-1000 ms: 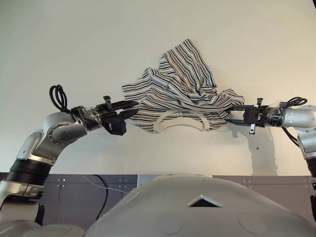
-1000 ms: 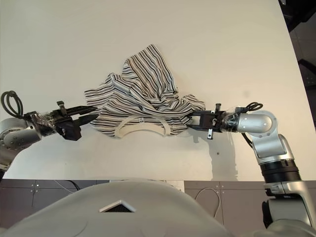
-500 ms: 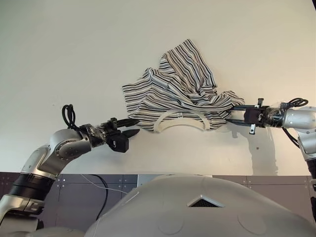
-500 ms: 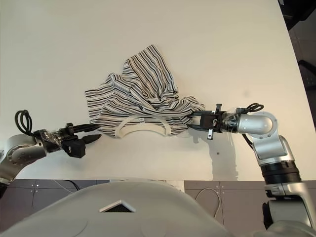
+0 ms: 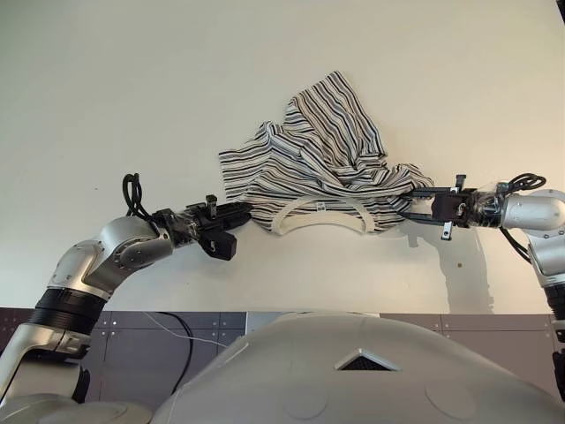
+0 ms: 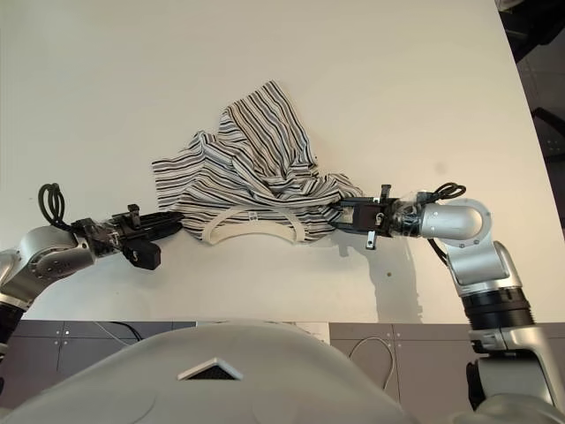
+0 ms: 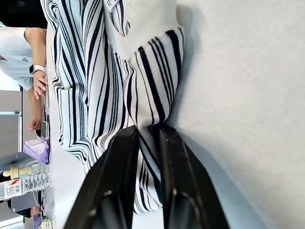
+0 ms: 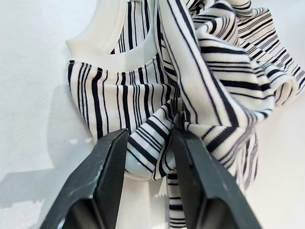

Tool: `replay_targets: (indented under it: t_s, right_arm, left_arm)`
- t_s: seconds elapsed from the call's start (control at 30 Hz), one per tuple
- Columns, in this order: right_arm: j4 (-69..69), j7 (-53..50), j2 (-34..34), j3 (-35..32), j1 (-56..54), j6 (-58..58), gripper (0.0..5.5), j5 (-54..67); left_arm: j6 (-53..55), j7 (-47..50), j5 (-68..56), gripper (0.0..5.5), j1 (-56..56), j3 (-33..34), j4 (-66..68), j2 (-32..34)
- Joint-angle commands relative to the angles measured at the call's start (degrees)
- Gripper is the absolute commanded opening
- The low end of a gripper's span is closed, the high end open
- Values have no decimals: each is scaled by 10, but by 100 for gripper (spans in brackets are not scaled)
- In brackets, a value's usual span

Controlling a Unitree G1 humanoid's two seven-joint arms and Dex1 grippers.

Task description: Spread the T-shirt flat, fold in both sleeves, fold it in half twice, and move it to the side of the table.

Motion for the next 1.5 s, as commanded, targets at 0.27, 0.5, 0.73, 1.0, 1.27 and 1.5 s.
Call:
replay_targets:
  t_s: [0.27,0.5,0.73,1.0,1.27,1.5]
  right_arm:
    - [44,-1,-52,12,-9,-183,169,-71]
    - [151,-106,-38,58,-62,-326,169,-231]
    - [234,-192,-33,117,-119,-405,169,-325]
    - [250,-206,-37,157,-131,-423,14,-305]
    - [150,-131,-88,119,-85,-299,14,-9]
    - [-161,-59,-249,-72,7,41,14,418]
  left_arm:
    - [-13,-24,21,12,-3,-22,51,31]
    - [-23,-33,10,12,-11,-26,50,32]
    - [-36,-44,1,12,-26,-31,57,36]
    - [-27,-49,-22,10,-30,-30,49,23]
    - [44,-99,-243,10,-15,17,-32,25]
    - [237,-134,-561,10,23,147,-251,66]
